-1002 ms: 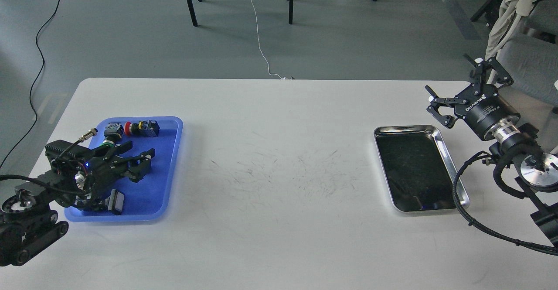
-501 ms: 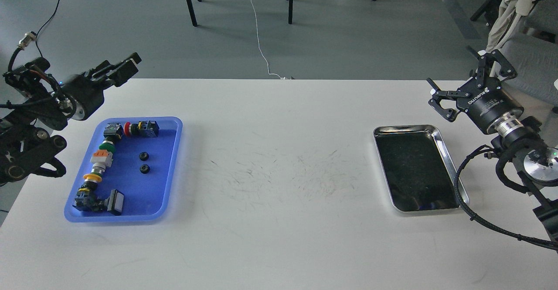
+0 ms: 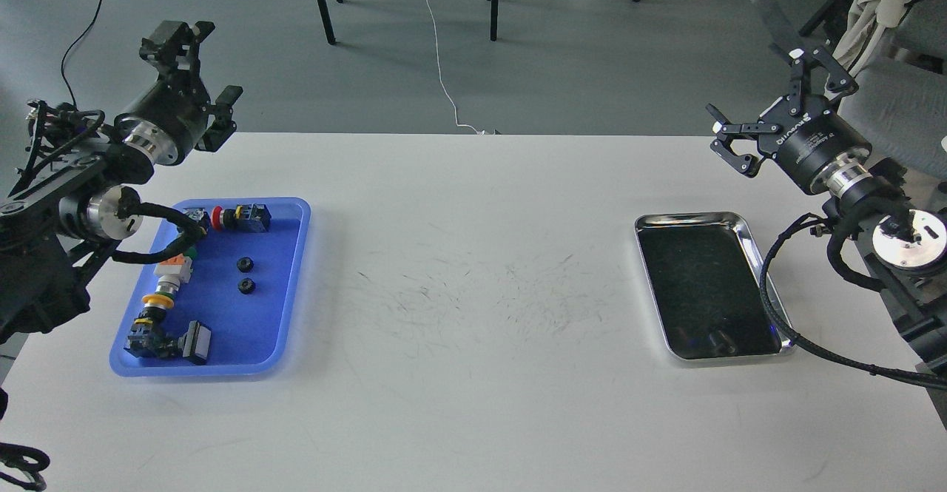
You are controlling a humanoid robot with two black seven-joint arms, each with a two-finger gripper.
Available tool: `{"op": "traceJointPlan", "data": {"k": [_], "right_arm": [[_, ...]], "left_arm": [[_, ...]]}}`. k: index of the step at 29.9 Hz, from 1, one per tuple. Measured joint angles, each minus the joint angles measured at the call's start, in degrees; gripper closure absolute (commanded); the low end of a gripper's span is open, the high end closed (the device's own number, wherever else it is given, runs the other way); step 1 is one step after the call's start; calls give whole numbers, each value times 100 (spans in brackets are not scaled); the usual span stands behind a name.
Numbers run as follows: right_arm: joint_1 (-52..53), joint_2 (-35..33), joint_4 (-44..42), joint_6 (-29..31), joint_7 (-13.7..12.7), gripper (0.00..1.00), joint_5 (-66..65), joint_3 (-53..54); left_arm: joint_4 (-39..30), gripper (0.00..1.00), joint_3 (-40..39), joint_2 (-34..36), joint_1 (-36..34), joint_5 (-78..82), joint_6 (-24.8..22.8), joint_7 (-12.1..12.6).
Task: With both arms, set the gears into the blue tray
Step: 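Open the left gripper and raise it away from the blue tray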
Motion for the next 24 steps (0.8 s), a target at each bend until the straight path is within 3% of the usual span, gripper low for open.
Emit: {"op": "traceJointPlan", "data": {"k": [6, 14, 24], "right_arm": [[-278, -77, 54, -109, -29, 1, 68, 26], [-593, -406, 372, -438, -206, 1, 283, 97], [-544, -280, 400, -416, -180, 1, 284, 254]], "left_arm": [[513, 2, -158, -547, 46, -385, -332, 51], [549, 2, -494, -738, 104, -692, -334, 368], [533, 2, -543, -822, 115, -803, -182, 320]]}}
